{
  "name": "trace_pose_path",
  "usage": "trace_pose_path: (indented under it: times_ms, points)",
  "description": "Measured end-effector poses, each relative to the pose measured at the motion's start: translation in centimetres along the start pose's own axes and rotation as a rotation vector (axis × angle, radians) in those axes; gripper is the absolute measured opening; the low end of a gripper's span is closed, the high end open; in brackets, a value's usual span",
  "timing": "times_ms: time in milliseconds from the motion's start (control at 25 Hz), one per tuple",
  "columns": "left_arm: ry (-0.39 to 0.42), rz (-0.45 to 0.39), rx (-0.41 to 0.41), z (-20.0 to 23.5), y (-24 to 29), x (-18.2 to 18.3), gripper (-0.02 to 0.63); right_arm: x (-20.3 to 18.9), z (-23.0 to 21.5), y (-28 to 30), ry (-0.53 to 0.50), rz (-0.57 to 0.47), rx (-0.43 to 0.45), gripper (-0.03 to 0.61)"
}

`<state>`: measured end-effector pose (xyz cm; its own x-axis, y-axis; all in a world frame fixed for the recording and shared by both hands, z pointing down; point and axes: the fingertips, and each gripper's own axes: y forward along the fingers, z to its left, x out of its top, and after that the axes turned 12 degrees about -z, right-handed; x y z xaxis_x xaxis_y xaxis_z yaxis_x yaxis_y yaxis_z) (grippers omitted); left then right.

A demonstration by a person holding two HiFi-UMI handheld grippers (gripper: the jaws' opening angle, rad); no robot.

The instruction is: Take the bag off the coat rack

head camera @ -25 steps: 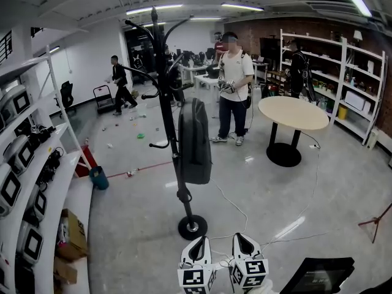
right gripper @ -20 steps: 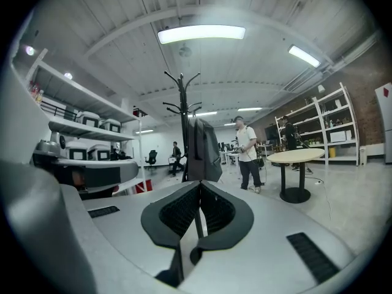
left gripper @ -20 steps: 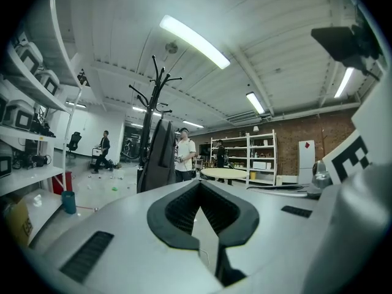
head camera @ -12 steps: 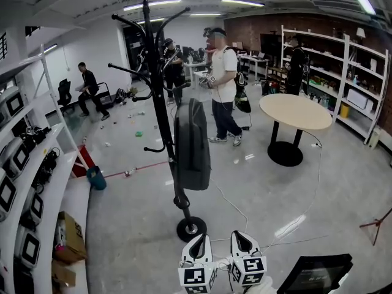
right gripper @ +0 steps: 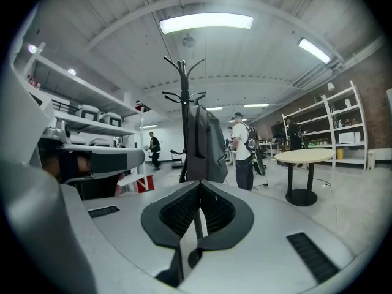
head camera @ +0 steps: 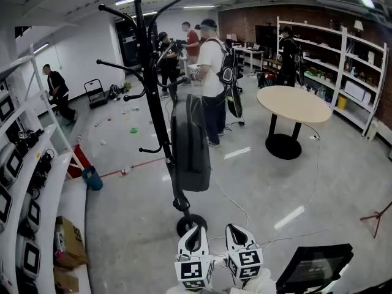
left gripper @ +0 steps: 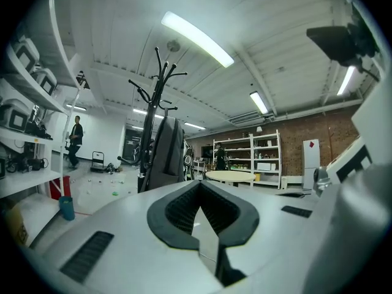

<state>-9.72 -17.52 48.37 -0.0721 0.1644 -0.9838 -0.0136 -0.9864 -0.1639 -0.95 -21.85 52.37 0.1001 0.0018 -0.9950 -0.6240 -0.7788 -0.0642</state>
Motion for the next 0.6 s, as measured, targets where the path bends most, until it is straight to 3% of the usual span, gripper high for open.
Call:
trace_pose_path:
  times_ms: [600]
  points:
    - [-0.017,0.008,-0.053,4.2,7.2,-0.9,-0.002,-0.5,-1.0,7.6,0.002,-0.009,-0.057,0.011]
